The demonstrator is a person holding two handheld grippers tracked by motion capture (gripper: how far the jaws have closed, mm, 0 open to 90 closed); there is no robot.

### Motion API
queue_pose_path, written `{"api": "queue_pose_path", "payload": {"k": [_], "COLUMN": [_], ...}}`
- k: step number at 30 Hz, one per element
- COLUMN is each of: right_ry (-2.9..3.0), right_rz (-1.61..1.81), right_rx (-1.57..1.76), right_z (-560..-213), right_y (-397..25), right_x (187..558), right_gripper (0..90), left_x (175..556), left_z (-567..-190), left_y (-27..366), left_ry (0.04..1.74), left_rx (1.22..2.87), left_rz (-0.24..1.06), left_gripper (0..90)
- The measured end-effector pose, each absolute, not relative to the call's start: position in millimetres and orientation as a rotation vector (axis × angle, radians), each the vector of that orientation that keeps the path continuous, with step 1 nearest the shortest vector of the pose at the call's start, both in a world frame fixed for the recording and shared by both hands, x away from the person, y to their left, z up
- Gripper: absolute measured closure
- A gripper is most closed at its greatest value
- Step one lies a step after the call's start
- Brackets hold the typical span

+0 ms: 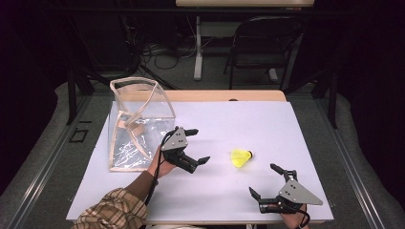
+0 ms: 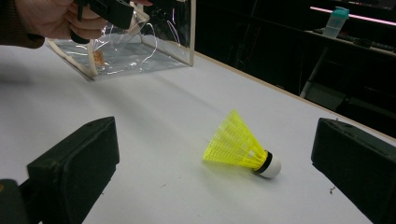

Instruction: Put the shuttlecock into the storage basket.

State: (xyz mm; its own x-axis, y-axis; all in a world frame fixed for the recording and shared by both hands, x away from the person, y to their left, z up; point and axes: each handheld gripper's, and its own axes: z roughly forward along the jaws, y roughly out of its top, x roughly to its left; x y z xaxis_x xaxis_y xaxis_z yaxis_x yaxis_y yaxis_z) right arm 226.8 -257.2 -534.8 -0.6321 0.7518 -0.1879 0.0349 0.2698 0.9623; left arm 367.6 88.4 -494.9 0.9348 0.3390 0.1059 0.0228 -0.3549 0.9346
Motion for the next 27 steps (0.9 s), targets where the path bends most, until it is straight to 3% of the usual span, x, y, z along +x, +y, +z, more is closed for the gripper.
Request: {"api": "queue_pose_path", "payload": {"k": [27], "right_ry": [1.893], "right_rz": [1.411], "right_rx": [0.712], "right_z": [-535], "right_y": [-257], "right_x": [227], "right_gripper": [0.4], "left_x": [390], "left_z": [-490], "left_y": [45], "left_ry": [0.182], "left_rx": [1.991], "left_rz": [0.277], "left_gripper": [0.0]}}
